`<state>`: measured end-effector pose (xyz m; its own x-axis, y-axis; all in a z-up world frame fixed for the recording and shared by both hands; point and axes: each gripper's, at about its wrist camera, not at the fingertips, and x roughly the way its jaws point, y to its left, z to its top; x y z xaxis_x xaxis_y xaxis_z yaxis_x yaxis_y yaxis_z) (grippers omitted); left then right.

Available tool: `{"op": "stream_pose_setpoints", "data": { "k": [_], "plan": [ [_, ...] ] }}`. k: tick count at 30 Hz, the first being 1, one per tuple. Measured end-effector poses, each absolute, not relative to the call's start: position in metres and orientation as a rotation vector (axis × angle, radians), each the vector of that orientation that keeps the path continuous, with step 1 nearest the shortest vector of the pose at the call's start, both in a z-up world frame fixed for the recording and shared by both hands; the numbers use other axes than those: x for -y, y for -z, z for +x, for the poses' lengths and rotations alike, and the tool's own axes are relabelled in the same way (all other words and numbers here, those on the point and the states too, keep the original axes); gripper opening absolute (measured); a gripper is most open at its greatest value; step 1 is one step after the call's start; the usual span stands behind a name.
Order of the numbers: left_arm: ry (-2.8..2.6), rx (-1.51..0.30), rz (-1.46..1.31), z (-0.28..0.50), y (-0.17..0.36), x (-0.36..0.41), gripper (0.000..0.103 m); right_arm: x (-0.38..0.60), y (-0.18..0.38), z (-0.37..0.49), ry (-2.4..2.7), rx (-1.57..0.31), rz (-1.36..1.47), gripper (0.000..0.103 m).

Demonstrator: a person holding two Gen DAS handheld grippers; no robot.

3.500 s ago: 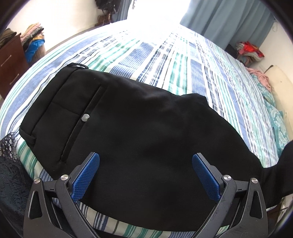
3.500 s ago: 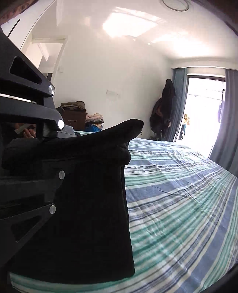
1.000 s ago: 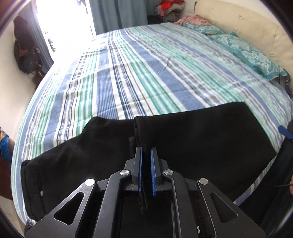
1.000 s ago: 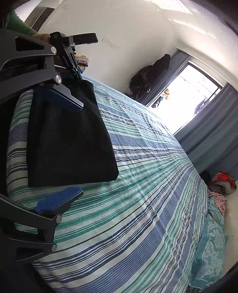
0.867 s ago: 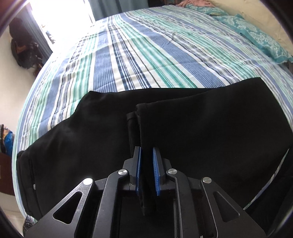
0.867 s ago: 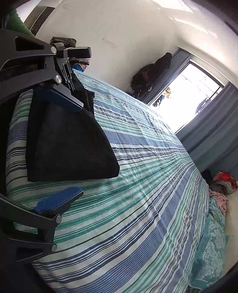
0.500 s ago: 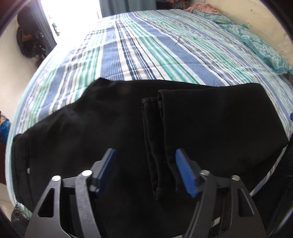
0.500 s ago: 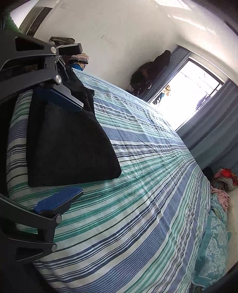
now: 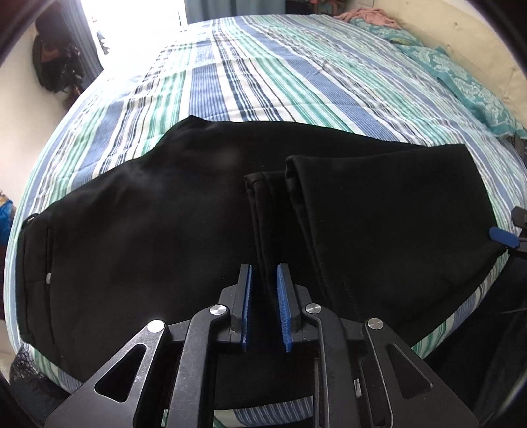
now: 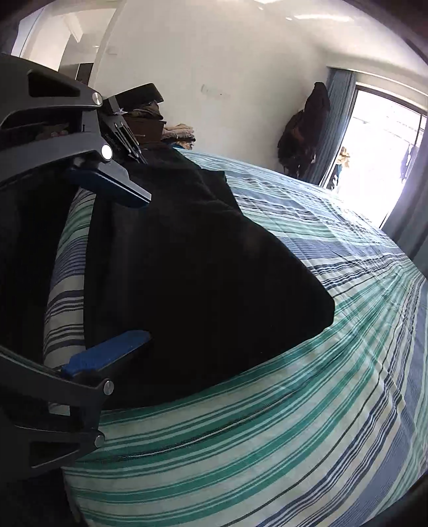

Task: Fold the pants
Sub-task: 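Open the left tool and release the hems onto the folded trousers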

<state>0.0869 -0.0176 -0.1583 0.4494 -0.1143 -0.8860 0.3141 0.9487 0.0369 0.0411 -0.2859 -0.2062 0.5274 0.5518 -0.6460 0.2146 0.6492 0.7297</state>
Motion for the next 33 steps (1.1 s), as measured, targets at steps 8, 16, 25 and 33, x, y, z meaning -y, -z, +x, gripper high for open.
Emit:
{"op": "stream_pose_setpoints", "data": {
  "k": [8,16,25,33],
  "plan": [
    [0.209,-0.996,0.024,0.088,0.141,-0.019,0.063,0.327,0.153,0.102,-0.236,-0.876,0.953,0.084],
    [0.159,-1.004,-0.004,0.076,0.143,-0.034,0.068,0.331,0.196,0.125,-0.146,-0.970,0.958,0.083],
    [0.170,-1.004,-0.030,0.079,0.141,-0.022,0.081,0.272,0.183,0.039,-0.222,-1.007,0.796,0.090],
    [0.081,-0.978,-0.115,0.075,0.130,-0.051,0.092,0.237,0.103,0.014,-0.021,-0.647,0.242,0.103]
  ]
}}
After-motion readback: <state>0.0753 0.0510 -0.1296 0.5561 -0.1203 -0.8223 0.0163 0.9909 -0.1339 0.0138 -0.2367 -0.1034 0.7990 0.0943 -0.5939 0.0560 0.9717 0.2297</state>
